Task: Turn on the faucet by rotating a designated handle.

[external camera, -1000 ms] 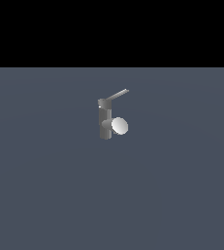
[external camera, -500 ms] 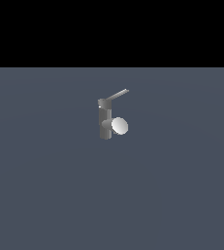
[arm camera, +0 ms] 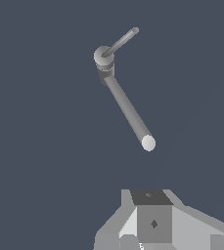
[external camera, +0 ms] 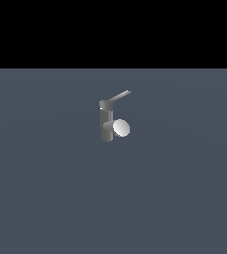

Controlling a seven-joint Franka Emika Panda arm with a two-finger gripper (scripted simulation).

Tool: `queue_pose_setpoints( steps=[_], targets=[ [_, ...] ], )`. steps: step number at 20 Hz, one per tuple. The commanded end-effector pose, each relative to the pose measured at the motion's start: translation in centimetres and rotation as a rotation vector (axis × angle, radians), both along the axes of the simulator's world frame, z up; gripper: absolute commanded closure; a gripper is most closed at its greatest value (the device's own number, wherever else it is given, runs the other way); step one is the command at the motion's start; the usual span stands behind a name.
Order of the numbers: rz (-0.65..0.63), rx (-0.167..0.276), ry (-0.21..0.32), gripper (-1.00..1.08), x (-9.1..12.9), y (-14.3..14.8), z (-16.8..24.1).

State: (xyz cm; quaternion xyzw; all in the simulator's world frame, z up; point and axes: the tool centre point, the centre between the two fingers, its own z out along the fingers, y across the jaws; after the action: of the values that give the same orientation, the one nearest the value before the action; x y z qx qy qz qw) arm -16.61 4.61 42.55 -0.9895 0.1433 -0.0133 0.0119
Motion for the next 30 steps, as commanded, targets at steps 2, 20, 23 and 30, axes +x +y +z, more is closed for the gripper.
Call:
queue_pose_setpoints(
  steps=[2,20,23,30],
  targets=[
    [-0.084,0.002,0.003,1.08,2.4,0.6,-1.9],
    [-0.506,0.005,0.017,1.08,14.9,0.2,-11.5],
    [-0.577,0.004,0.019,1.08,17.0,-0.4,-13.1],
    [-0.749,0.000,0.025,1.08,21.6,-2.5,-16.9]
  ],
)
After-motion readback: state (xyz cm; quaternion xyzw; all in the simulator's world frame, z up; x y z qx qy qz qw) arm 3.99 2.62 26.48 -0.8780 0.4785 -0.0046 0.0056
